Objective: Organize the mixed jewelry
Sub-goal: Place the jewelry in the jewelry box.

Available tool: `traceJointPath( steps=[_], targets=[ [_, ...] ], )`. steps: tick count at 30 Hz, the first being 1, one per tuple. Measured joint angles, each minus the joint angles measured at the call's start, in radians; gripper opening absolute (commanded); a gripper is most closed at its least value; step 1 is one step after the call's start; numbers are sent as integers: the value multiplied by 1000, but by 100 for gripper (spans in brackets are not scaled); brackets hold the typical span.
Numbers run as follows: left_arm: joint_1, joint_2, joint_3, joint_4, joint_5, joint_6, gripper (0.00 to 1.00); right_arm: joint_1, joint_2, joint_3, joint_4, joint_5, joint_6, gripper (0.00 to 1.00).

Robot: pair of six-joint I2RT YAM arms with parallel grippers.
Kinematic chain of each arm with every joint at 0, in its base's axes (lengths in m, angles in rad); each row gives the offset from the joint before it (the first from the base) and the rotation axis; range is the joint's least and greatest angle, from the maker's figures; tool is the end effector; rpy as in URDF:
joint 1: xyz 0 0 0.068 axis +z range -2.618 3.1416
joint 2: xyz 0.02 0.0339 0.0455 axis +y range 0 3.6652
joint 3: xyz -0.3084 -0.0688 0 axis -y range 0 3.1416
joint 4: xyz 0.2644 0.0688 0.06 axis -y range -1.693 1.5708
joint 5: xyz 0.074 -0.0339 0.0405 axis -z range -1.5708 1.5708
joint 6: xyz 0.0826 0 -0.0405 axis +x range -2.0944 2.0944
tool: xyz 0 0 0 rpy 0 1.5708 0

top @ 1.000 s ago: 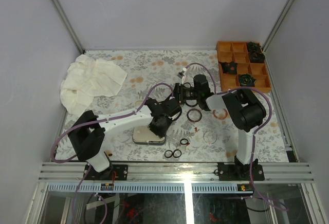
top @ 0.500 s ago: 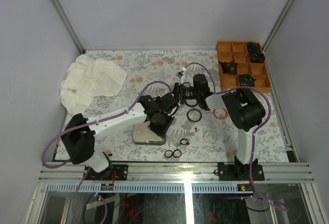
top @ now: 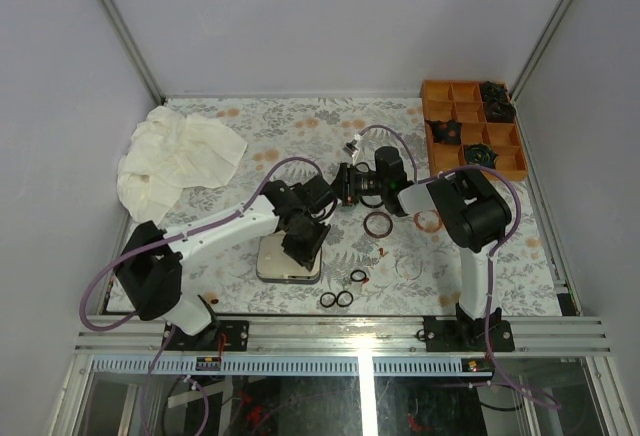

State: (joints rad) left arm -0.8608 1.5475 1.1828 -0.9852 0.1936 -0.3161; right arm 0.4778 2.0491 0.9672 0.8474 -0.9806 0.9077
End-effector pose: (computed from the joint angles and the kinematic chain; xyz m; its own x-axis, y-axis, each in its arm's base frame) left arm 0.1934 -0.2494 0.2323 -0.8444 0.5144 -0.1499 0.5357 0.8076 -0.2465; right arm 0.3732 0.2705 0.1542 -0.8942 0.0309 -0.4466 -0.4366 0.1597 0.8854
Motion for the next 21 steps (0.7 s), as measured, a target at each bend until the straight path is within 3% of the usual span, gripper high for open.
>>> traceJointPath(
  steps=[9,21],
  targets=[
    [15,-2,-98,14,23,0,0,0,22,0,24,3,26,39],
    [65,-42,-138,73,201,-19,0,1,29,0,25,12,31,39]
  ],
)
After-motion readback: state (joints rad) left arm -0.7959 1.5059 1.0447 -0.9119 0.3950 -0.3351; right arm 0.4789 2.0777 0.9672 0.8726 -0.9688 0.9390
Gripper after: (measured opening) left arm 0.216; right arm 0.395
